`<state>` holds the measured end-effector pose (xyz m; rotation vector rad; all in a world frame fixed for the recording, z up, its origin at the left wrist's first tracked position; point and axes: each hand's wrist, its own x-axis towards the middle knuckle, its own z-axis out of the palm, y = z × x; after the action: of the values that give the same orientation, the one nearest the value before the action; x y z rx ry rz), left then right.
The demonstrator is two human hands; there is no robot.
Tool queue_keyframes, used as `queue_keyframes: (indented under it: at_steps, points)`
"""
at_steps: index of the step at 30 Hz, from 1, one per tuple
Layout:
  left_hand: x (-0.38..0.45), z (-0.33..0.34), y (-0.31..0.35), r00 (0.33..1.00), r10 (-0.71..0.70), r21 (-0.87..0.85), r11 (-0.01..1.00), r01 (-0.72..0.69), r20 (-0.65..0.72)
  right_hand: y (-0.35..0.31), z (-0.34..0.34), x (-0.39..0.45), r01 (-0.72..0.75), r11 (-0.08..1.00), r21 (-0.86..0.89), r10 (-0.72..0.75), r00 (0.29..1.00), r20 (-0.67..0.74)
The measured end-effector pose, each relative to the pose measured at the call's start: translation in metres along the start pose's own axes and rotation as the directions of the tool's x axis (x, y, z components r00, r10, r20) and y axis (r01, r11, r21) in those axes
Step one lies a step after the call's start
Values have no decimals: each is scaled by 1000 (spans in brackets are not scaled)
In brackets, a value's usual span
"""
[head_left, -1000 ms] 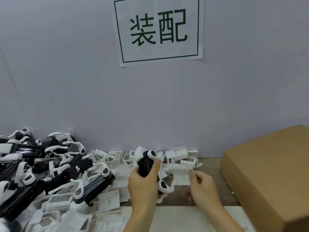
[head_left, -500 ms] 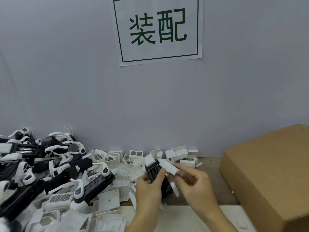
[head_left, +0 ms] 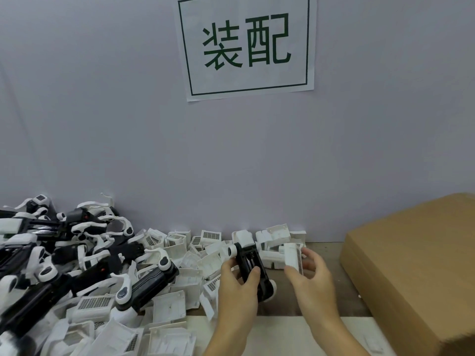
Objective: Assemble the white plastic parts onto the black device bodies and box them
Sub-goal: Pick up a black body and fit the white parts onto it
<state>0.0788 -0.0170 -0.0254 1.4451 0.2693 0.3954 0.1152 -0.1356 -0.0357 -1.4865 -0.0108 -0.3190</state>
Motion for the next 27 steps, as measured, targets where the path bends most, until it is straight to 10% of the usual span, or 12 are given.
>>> queue_keyframes:
  at_steps: [12,27]
  points:
    - [-4,5,1,997,45,-40,998,-42,66,4,20,-17,341,907,-246,-293,933,210]
    - [-3,-1,3,1000,16,-108,994,-19,-25,4,17,-18,275,937,-213,-222,944,244]
